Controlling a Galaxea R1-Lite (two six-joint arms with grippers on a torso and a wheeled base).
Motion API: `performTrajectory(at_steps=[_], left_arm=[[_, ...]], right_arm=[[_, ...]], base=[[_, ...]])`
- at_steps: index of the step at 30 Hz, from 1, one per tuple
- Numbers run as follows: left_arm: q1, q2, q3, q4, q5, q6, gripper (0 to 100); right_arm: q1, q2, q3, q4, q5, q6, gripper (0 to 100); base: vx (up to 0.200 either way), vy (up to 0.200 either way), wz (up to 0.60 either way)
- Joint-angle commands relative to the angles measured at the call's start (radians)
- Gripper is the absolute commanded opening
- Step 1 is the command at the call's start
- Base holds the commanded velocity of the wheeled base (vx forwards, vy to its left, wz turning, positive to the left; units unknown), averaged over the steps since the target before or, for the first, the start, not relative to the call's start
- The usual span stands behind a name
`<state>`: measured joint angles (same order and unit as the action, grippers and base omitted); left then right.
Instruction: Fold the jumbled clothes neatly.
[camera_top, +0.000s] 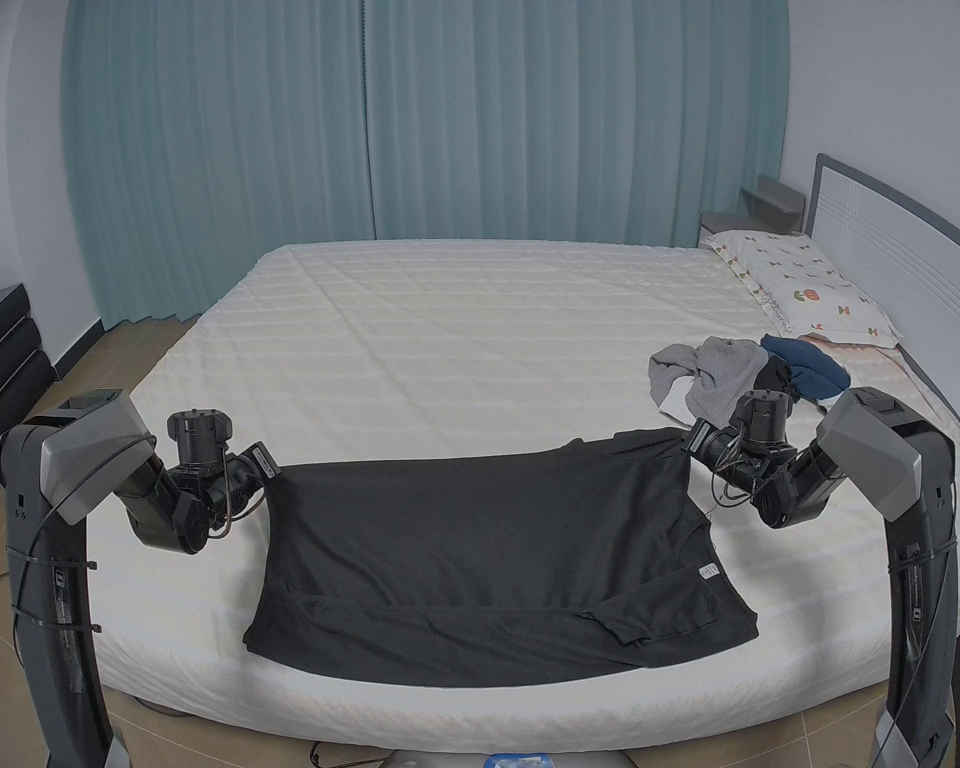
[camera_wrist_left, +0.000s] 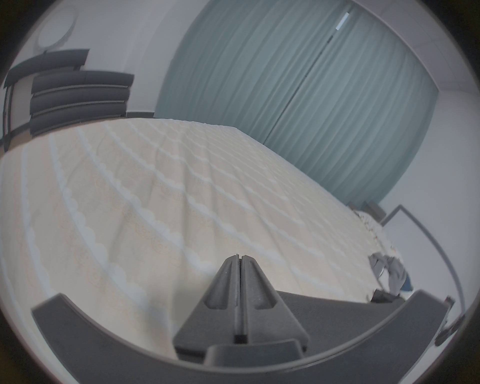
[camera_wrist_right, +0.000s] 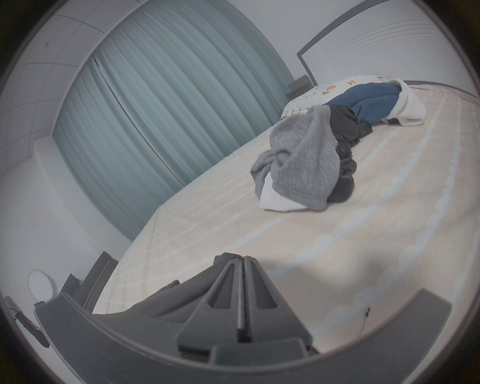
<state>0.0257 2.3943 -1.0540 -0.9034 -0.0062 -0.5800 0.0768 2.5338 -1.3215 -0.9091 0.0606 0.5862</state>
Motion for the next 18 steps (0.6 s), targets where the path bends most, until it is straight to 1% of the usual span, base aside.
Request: performTrajectory(at_steps=[1,5,7,9,12,16,18], left_arm=[[0.006,0.005,0.049,-0.009,-0.001,0.08,0],[0.005,0.006,0.072,-0.011,-0.001,0.129,0],[0.006,0.006,0.089,-0.009,-0.001,0.163,0],[0.008,0.005,0.118,-0.009,-0.003,0.218,0],[0.011,0.003,0.16,-0.011,-0.003,0.305,0],[0.01,0.0,0.193,-0.009,-0.011,0.351,0],[0.011,-0.001,0.215,-0.009,-0.011,0.39,0]], right_arm=[[-0.003,-0.021,0.056,0.009,0.021,-0.017,0],[-0.005,-0.052,0.13,0.009,0.065,-0.071,0],[-0.009,-0.061,0.171,0.009,0.088,-0.124,0],[-0.015,-0.063,0.197,0.009,0.094,-0.172,0],[-0.015,-0.056,0.223,0.01,0.096,-0.215,0],[-0.019,-0.066,0.268,0.027,0.107,-0.259,0],[-0.031,-0.078,0.297,0.035,0.125,-0.301,0]], base=[[0.0,0.0,0.0],[0.0,0.0,0.0],[0.0,0.0,0.0],[0.0,0.0,0.0],[0.0,0.0,0.0],[0.0,0.0,0.0],[0.0,0.0,0.0]])
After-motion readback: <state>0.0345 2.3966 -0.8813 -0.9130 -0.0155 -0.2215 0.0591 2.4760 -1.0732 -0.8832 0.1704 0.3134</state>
